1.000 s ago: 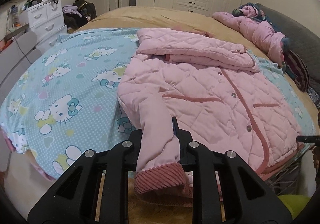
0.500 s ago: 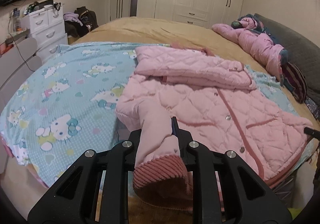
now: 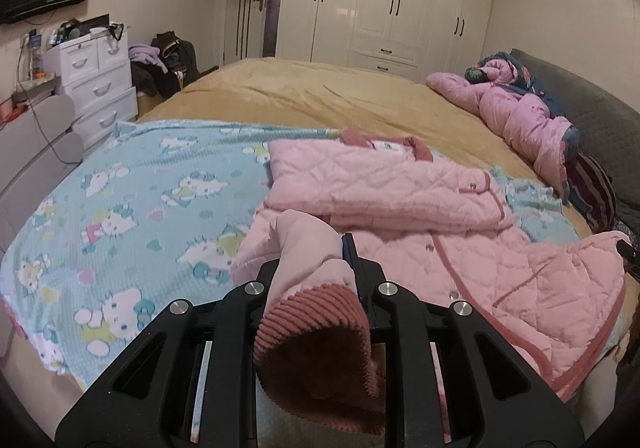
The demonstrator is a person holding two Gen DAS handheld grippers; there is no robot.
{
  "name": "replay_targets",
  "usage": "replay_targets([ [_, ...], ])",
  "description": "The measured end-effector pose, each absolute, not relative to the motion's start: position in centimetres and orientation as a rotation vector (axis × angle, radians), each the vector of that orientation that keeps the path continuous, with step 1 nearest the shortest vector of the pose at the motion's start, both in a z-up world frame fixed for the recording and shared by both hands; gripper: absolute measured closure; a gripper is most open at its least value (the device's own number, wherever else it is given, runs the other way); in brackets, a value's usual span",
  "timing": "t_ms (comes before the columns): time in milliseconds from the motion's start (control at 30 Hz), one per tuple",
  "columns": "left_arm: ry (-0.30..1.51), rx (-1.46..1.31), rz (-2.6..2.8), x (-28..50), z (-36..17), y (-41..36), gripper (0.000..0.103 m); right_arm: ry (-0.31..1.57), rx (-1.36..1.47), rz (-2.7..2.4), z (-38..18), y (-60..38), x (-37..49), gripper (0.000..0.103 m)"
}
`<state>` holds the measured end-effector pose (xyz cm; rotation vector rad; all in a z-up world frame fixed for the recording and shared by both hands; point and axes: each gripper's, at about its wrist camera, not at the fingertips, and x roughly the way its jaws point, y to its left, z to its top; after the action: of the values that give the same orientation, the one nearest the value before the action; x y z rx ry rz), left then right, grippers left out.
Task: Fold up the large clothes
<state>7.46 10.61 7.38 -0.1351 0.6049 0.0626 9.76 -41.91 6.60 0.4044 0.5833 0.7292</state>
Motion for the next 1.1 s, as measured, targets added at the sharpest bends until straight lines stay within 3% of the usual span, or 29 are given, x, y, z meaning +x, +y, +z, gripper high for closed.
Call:
replay_targets([
  [1100, 0.500, -0.194, 0.088, 17.6, 13.1, 13.5, 0.090, 0.468, 0.497, 0.562, 11.6, -41.4, 23.0, 0.085],
])
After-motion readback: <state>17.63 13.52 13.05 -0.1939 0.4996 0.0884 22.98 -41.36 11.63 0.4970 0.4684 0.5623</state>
